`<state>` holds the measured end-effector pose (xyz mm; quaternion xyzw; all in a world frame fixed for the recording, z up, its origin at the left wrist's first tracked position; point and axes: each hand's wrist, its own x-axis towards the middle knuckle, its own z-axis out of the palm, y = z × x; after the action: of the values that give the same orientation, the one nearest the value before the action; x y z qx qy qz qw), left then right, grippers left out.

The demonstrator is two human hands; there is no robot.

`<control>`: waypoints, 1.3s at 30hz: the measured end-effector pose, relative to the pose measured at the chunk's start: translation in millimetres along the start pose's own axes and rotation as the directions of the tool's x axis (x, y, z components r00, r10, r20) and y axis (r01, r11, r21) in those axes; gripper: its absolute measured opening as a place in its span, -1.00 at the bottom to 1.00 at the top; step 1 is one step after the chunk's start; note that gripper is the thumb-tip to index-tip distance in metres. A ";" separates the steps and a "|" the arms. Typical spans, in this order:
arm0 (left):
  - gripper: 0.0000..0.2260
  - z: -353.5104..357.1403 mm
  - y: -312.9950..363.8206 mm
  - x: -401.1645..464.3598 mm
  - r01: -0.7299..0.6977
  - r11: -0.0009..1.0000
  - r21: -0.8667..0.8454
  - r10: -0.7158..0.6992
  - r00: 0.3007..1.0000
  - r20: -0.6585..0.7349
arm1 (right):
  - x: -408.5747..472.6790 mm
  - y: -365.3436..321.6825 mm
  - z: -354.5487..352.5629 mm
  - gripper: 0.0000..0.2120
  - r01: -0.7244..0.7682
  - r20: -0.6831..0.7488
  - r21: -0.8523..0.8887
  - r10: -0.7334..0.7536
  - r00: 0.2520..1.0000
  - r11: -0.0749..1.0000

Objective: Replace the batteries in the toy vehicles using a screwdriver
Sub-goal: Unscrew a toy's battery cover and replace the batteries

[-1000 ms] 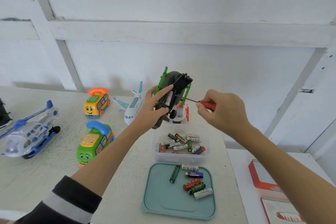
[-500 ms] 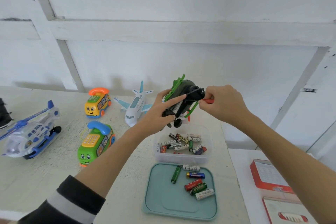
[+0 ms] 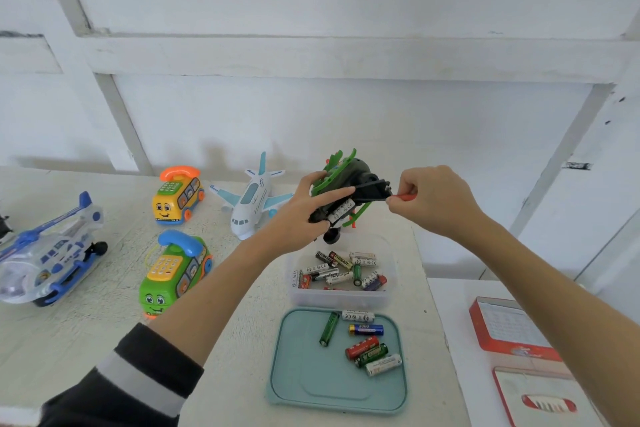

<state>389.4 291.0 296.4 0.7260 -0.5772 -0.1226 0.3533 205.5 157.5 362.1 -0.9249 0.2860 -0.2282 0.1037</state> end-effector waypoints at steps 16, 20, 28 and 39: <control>-0.36 -4.9 2.4 -5.2 0.002 0.994 -0.106 -0.010 0.997 -0.078 | -10.5 -0.6 1.5 -0.85 -0.051 -0.005 0.045 0.052 0.999 0.998; -0.37 -6.1 9.6 -15.3 0.012 0.896 -0.444 -0.108 0.976 -0.190 | -12.4 -4.4 5.1 -0.80 -0.058 -0.006 0.196 0.060 0.998 0.979; -0.44 -22.8 0.6 -51.1 -0.064 0.775 -0.629 -0.279 0.858 -0.432 | -17.2 -41.9 29.1 -0.91 -0.061 0.041 0.506 0.046 0.998 0.860; -0.42 -67.4 -5.0 -121.7 -0.089 0.774 -0.627 -0.395 0.706 -0.587 | -43.1 -106.9 117.6 -0.92 0.122 0.221 0.465 -0.248 0.943 0.877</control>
<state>395.7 428.9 313.7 0.6101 -0.2634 -0.0541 0.7453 282.1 276.6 278.1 -0.9222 0.1185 -0.1661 0.3286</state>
